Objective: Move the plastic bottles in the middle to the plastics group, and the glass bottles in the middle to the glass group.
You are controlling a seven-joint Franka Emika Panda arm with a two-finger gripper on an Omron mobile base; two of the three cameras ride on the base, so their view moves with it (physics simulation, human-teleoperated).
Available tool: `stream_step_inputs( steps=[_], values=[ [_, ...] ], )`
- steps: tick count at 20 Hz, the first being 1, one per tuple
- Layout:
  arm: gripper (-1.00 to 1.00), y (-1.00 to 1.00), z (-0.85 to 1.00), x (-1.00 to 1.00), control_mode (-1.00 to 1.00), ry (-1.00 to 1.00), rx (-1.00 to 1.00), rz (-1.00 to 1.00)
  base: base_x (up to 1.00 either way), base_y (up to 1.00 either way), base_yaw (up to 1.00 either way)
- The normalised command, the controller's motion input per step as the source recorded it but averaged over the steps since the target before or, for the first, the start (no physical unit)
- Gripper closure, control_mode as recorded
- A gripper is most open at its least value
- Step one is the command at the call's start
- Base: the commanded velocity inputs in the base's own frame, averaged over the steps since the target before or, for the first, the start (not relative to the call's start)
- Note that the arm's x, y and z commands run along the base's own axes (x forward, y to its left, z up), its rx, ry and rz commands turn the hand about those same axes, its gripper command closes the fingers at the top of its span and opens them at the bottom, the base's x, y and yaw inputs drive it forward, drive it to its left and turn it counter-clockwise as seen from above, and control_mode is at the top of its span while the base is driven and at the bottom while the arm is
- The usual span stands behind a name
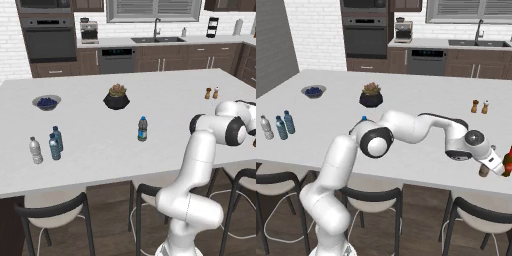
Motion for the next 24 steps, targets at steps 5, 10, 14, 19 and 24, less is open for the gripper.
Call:
stream_step_inputs(
  steps=[5, 10, 14, 19, 24],
  values=[
    [1.0, -0.11, 0.0, 0.0, -1.0, 0.0, 0.02, 0.0, 0.0, 0.0, 0.0],
    [1.0, 0.0, -0.17, 0.0, -1.0, 0.0, 0.0, 0.0, 0.0, 0.0, 0.0],
    [1.0, 0.06, -0.49, 0.0, -1.0, 0.0, 0.0, 0.0, 0.0, 0.0, 0.0],
    [1.0, 0.03, -0.31, 0.0, -1.0, 0.0, 0.0, 0.0, 0.0, 0.0, 0.0],
    [1.0, 0.0, 0.0, 0.0, -1.0, 0.0, 0.0, 0.0, 0.0, 0.0, 0.0]
  ],
)
